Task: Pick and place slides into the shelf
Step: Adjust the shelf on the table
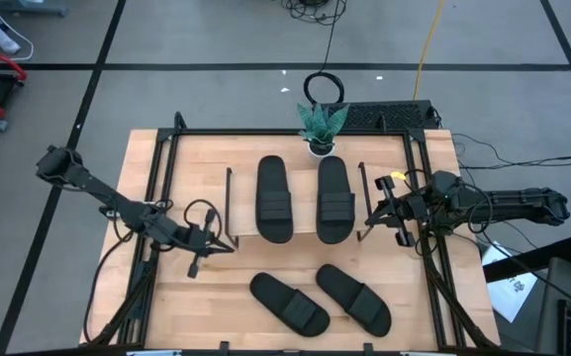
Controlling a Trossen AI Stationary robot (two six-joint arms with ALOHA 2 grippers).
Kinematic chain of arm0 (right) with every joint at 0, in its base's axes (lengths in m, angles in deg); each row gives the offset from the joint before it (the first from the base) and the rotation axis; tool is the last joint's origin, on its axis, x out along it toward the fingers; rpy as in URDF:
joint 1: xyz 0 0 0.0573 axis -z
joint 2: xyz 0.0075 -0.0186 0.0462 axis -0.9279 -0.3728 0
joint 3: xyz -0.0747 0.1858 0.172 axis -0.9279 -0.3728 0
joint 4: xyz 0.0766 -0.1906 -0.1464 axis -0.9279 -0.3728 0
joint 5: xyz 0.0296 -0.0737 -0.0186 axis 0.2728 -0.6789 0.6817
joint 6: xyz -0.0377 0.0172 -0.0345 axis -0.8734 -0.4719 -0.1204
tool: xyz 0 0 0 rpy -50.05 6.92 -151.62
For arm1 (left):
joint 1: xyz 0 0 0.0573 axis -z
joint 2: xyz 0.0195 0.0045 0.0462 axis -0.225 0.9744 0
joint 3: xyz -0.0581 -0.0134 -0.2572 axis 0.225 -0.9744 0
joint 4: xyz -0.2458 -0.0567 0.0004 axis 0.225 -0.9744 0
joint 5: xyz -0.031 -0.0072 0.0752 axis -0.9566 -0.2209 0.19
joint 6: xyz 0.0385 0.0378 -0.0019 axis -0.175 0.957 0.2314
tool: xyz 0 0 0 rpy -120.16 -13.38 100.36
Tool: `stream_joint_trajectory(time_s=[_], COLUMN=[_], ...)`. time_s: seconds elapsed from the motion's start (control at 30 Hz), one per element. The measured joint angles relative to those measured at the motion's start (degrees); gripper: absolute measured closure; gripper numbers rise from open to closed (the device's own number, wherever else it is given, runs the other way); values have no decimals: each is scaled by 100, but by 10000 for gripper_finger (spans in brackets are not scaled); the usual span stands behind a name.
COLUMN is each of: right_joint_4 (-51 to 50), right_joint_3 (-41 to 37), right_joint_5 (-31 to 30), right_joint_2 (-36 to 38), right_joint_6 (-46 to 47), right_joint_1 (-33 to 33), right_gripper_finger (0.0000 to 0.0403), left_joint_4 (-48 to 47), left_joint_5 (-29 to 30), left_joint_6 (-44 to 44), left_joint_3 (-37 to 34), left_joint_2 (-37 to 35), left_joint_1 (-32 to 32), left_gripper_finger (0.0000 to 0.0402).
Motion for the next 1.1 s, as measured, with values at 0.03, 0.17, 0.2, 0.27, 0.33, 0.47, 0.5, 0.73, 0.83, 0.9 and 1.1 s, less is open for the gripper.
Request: stream_joint_trajectory(time_s=[0.03,0.17,0.2,0.27,0.33,0.47,0.5,0.73,0.83,0.9,1.1], right_joint_4=[0,2,1,2,2,2,1,2,2,0,0], right_joint_3=[0,0,0,0,0,0,0,0,0,0,0], right_joint_5=[0,-2,-4,-8,-14,-19,-19,-19,-19,-19,-19], right_joint_2=[0,-8,-10,-17,-22,-33,-33,-33,-33,-33,-33], right_joint_6=[-14,-91,-101,-102,-102,-102,-104,-102,-102,-102,-102], right_joint_1=[0,0,0,0,2,2,1,1,0,0,0], right_gripper_finger=[403,403,403,403,403,403,403,403,403,403,403], left_joint_4=[42,15,30,-13,-155,-285,-292,-342,-451,-473,-427], left_joint_5=[104,255,275,412,568,783,790,874,912,899,451], left_joint_6=[-53,-141,-155,-197,-267,-346,-346,-329,-378,-401,-413], left_joint_3=[-38,-85,-85,-85,-85,-85,-85,-81,-78,-78,-78], left_joint_2=[-39,-54,-56,-60,-57,-55,-55,-55,-55,-55,-55], left_joint_1=[-4,-8,-8,-8,-8,-8,-8,-94,-228,-316,-432], left_gripper_finger=[401,401,401,401,401,401,401,401,401,401,401])
